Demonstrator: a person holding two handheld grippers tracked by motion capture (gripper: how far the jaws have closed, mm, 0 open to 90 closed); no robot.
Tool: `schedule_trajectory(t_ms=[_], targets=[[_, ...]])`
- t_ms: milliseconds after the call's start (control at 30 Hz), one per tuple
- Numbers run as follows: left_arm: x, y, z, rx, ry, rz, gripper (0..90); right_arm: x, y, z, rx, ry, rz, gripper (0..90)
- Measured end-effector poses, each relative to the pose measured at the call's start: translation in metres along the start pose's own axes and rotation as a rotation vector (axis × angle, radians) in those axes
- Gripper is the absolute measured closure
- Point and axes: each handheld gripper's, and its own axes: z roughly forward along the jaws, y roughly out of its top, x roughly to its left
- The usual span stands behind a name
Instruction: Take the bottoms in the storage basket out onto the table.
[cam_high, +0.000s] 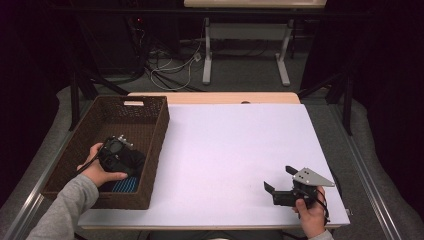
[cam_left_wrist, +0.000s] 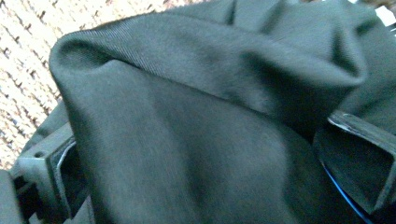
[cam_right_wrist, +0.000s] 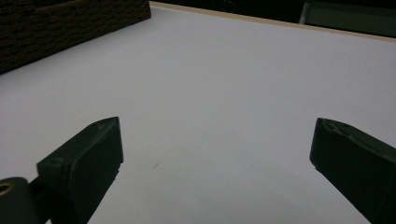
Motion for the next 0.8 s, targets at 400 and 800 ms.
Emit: schedule_trajectory(t_ms=[400, 800], targets=[[0.014, -0.003, 0.011, 0.05, -0.029, -0.037, 0.0, 0.001, -0.001, 0.001, 0.008, 0.006, 0.003, 2.2], [0.021, -0.007, 0.019, 0.069, -0.064, -0.1, 0.0, 0.0, -0.001, 0.001, 0.011, 0.0, 0.0, 2.2]])
